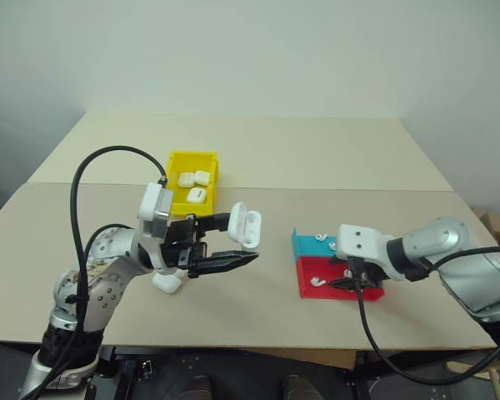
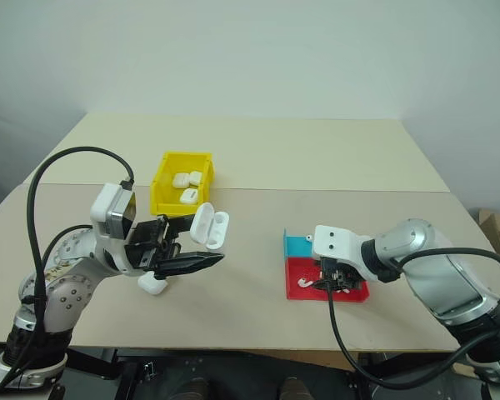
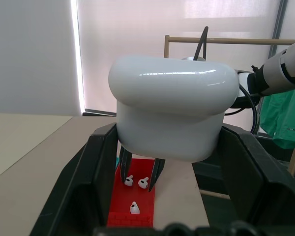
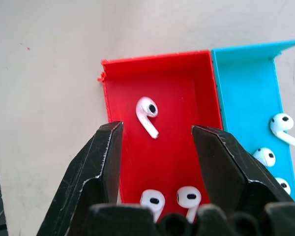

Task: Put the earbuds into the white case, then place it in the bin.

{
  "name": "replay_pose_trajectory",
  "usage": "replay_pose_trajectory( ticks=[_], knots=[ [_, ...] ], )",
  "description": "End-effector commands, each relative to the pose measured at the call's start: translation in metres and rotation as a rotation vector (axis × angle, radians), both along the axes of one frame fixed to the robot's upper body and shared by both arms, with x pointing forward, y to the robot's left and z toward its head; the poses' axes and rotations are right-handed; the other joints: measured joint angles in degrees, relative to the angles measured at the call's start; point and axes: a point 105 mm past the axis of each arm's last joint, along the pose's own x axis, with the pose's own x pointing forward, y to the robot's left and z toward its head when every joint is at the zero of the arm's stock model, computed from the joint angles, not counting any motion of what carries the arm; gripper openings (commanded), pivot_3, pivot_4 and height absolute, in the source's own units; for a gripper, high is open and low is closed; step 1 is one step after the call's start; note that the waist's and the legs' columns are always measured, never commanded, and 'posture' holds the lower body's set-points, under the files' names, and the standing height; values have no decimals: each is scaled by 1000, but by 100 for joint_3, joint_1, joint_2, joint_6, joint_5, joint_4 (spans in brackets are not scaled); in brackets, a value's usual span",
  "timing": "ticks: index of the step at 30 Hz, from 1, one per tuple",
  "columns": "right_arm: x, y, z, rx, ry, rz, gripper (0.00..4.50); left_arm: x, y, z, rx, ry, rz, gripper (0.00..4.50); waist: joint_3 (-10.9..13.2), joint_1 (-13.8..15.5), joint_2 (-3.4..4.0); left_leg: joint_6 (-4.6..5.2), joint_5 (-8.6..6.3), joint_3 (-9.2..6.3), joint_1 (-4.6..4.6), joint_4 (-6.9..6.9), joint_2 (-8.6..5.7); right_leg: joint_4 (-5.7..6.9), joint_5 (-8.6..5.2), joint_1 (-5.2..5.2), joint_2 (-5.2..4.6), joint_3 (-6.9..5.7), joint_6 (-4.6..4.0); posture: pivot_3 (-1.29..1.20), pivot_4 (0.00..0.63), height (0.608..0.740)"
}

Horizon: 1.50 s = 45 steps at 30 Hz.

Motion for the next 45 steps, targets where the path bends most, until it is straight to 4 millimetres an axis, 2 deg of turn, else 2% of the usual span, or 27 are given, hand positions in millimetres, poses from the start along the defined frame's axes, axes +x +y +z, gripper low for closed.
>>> replay_pose_trajectory(
  ticks=[1,25,28,32,38,41,45],
  knots=[
    [4,5,0,-25,-29,20,2669,-4,-1,7,2,-44,-8,2762,0,5,0,0,0,0,1,0,0,0,0,1,0,0,0,0,150,740],
    [16,13,-30,-88,19,61,2669,-7,3,6,11,-41,4,2762,0,3,0,0,0,0,1,0,0,1,0,1,0,-1,0,0,150,740],
    [16,12,-32,-94,25,59,2110,-7,4,7,13,-43,6,2762,0,6,0,0,0,0,1,0,0,1,0,1,1,-1,0,0,150,740],
    [17,11,-33,-97,27,58,789,-8,4,7,14,-46,7,2762,0,9,0,0,0,-1,1,0,0,1,0,1,0,-1,0,0,150,740],
    [19,12,-33,-84,23,34,789,-7,5,7,17,-46,6,2762,0,5,0,0,0,-1,3,1,0,1,0,4,1,-1,0,0,150,740],
    [17,12,-23,-8,37,-8,789,-8,5,7,18,-40,-3,2762,0,7,0,0,0,-1,3,0,0,1,0,4,1,-1,0,0,150,740],
    [8,14,17,270,61,-67,789,-8,4,8,16,-35,-28,2762,0,17,0,0,0,-1,-1,0,0,0,0,1,0,-1,0,0,150,740]
  ],
)
